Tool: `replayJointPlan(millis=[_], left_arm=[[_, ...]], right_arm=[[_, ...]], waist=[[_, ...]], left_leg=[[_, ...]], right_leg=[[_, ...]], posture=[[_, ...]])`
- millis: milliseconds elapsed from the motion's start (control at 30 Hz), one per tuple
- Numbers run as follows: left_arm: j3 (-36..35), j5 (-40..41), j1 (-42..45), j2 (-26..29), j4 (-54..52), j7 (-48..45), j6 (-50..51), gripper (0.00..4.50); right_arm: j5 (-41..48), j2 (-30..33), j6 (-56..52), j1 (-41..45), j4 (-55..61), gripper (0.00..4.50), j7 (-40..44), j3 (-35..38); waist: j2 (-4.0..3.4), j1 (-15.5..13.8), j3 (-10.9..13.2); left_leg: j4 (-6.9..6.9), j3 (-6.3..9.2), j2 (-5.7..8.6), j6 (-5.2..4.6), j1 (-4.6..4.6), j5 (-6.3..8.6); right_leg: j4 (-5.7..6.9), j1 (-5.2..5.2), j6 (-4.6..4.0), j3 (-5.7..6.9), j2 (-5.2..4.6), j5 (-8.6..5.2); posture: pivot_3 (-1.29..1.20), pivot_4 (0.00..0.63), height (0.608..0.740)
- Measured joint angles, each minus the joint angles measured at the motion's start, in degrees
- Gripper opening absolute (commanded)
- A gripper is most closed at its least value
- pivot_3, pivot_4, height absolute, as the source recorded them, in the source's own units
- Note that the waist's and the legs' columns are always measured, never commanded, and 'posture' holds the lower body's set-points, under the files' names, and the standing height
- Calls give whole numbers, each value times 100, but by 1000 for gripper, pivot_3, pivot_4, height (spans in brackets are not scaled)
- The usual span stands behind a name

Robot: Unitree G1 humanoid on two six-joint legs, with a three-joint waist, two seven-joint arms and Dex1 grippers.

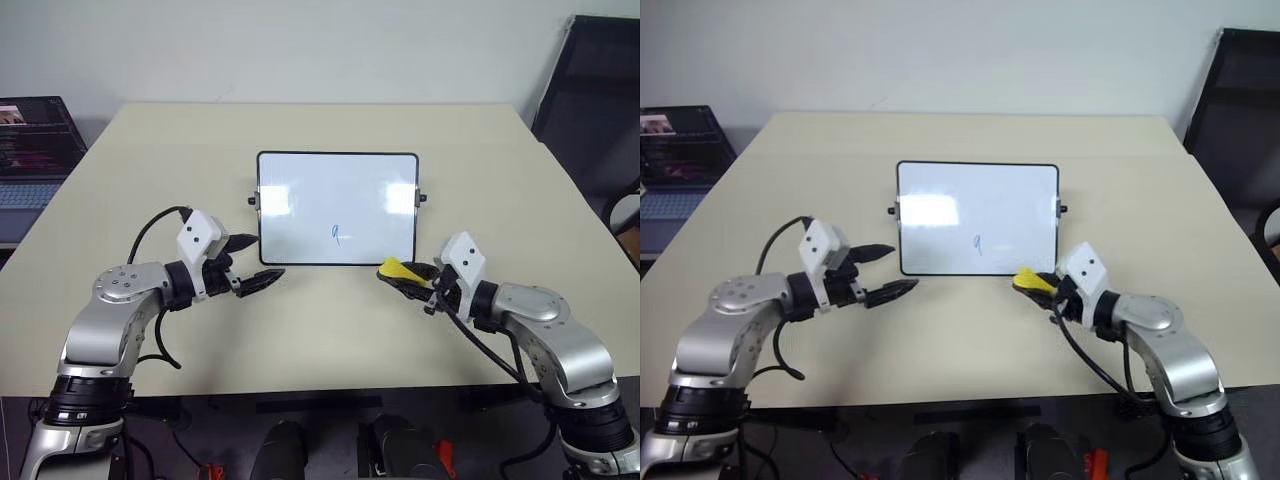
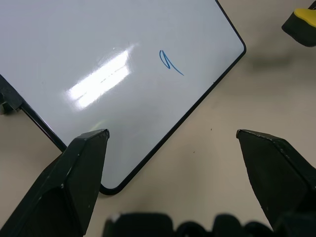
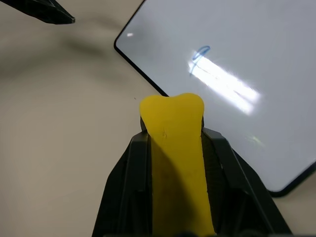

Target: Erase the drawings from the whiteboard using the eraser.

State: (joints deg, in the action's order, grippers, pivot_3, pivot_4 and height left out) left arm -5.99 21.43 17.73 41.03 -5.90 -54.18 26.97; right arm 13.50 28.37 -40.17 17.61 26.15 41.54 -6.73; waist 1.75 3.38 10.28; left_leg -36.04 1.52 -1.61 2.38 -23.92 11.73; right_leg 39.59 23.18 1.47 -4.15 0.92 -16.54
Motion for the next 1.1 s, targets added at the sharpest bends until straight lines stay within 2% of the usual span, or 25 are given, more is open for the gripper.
replayJointPlan(millis=[333, 600, 733, 933, 1100], left_arm=[[251, -263, 43, 242, 5, -37, 6, 4500], [354, -400, 6, 247, 201, -156, -397, 4500], [363, -432, -28, 245, 214, -160, -520, 4500], [364, -435, -143, 210, 214, -159, -616, 4500], [365, -434, -141, 183, 214, -161, -624, 4500]], right_arm=[[-1471, -514, 915, 1837, -1876, 1002, -636, -1425], [-2111, -1358, 1634, 3100, -4058, 1000, -1039, -1670], [-2170, -1430, 1786, 3174, -4403, 1000, -873, -1730], [-2361, -1116, 1887, 2997, -4245, 998, -312, -2022], [-2460, -1234, 2153, 3058, -4503, 997, -681, -1930]], waist=[[1, -16, 1], [1, -13, 1], [1, -20, 1], [3, -21, 0], [2, -15, 0]], left_leg=[[4, 0, 8, 0, -9, 0], [6, 3, 4, 0, -8, 0], [6, 4, 8, -1, -9, 1], [-2, 6, 5, -1, -2, 0], [-10, 3, 4, 0, 7, -1]], right_leg=[[-10, 3, -16, 2, 0, 10], [-7, 4, -29, 4, -2, 17], [-5, 3, -29, 6, -5, 18], [5, -1, -26, 5, -5, 16], [29, 0, -17, 2, -3, 10]], posture=[[0, 150, 740], [0, 150, 740], [0, 150, 740], [0, 150, 740], [0, 150, 740]])
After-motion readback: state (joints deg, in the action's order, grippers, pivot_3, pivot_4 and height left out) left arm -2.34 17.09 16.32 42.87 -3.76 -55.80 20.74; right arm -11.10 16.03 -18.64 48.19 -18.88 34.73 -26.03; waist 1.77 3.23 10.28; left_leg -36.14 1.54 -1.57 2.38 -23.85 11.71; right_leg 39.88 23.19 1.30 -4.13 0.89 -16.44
